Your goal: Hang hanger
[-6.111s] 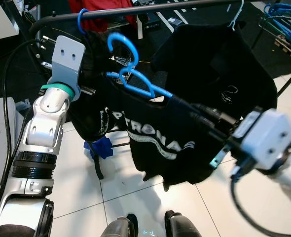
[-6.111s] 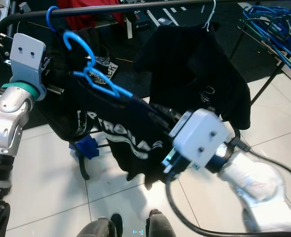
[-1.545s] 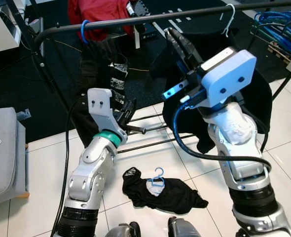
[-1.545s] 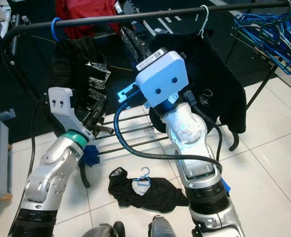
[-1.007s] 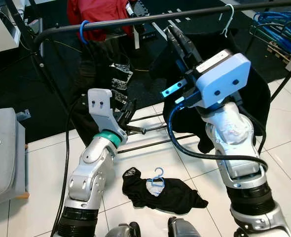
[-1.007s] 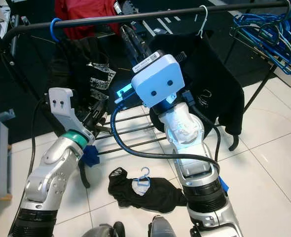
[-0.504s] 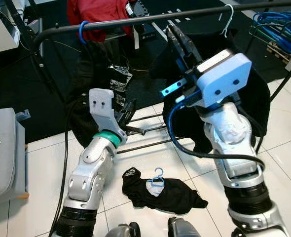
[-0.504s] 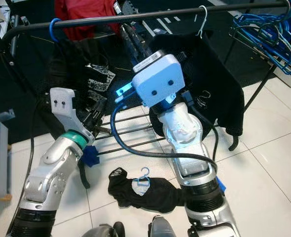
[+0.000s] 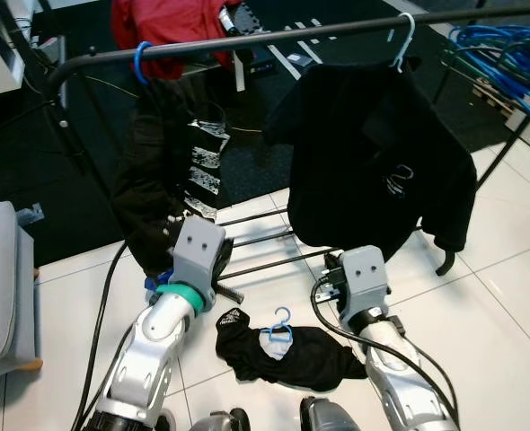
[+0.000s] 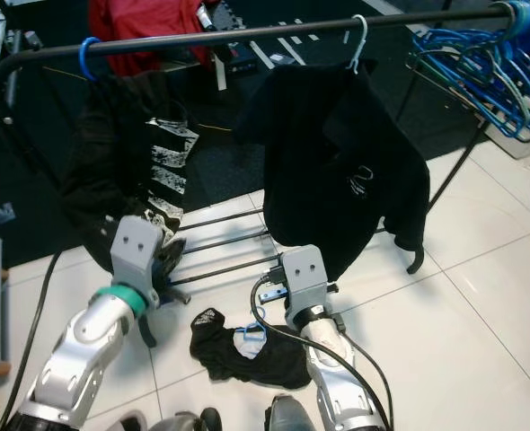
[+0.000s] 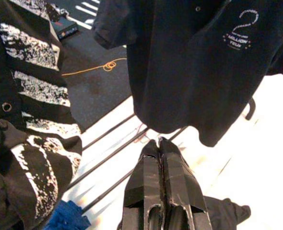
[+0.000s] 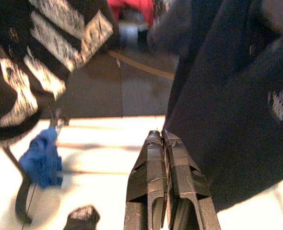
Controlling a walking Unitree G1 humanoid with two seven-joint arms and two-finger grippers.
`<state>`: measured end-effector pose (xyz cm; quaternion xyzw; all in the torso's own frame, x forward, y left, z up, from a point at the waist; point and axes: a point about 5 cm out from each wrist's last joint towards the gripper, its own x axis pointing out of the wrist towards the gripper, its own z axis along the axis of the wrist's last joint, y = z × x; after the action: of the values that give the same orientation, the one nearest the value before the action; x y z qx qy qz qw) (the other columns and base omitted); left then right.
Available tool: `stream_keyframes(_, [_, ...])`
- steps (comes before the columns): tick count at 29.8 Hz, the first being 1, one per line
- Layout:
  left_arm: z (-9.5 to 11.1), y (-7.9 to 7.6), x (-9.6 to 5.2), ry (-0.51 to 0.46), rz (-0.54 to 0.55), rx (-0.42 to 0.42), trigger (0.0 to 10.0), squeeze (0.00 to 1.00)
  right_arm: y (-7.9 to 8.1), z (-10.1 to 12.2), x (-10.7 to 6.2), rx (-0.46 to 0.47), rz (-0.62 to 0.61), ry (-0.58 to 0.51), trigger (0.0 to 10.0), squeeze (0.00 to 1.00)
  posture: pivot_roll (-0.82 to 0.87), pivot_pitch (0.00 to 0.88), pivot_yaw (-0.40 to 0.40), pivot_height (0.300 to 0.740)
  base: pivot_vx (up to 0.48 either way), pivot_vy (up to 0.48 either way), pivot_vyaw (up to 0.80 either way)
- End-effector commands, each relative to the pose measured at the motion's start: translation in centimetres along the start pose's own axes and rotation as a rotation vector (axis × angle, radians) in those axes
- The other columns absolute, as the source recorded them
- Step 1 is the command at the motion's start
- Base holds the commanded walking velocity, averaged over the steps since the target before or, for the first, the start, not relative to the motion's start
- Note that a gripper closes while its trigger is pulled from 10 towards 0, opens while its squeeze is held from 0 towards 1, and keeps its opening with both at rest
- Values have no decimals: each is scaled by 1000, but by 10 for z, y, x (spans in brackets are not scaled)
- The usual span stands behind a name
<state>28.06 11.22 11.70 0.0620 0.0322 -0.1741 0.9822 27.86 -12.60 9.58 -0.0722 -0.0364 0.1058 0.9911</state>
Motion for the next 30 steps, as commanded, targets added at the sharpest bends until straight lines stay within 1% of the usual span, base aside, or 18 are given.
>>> stream_keyframes(1, [-7, 3, -5, 27, 20, 10, 10000, 0, -1, 9, 0, -8, -14, -55, 10000, 110, -189, 91, 106, 740, 0, 0, 0])
stream_keyframes(2, [-8, 6, -8, 32, 36, 16, 10000, 0, -6, 18, 2, -16, -43, -103, 10000, 467, -183, 95, 108, 740, 0, 0, 0])
stream_keyframes(3, [-8, 10, -11, 27, 46, 30, 10000, 0, -8, 26, 4, -6, -54, -140, 10000, 1000, -179, 97, 108, 740, 0, 0, 0])
stream_keyframes(5, [-7, 15, -13, 15, 58, 52, 10000, 0, -8, 33, 5, 7, -46, -178, 10000, 1000, -175, 100, 109, 740, 0, 0, 0])
stream_keyframes(7, [-7, 16, -14, 12, 63, 57, 10000, 0, -7, 35, 5, 6, -39, -190, 10000, 1000, -175, 100, 109, 740, 0, 0, 0])
stream_keyframes(12, [-6, 18, -14, 5, 67, 65, 10000, 0, -5, 39, 5, 1, -31, -225, 10000, 1000, -173, 101, 111, 740, 0, 0, 0])
stream_keyframes(14, [-5, 16, -14, -2, 62, 68, 10000, 0, -6, 44, 5, 1, -28, -248, 10000, 1000, -175, 101, 114, 740, 0, 0, 0])
stream_keyframes(19, [-4, 14, -12, -9, 55, 70, 10000, 0, -12, 48, 5, -11, -24, -266, 10000, 1000, -177, 97, 115, 740, 0, 0, 0])
stream_keyframes(20, [-4, 14, -12, -10, 55, 71, 10000, 0, -14, 47, 5, -23, -32, -262, 10000, 1000, -177, 96, 115, 740, 0, 0, 0])
stream_keyframes(27, [-3, 15, -12, -14, 56, 75, 10000, 0, -20, 46, 5, -37, -47, -248, 10000, 1000, -177, 91, 116, 740, 0, 0, 0])
stream_keyframes(28, [-3, 15, -11, -16, 56, 75, 10000, 0, -20, 45, 5, -28, -43, -243, 10000, 0, -178, 89, 116, 740, 0, 0, 0])
stream_keyframes(30, [-3, 15, -11, -18, 55, 76, 10000, 0, -20, 44, 5, -22, -42, -241, 10000, 0, -177, 87, 115, 740, 0, 0, 0])
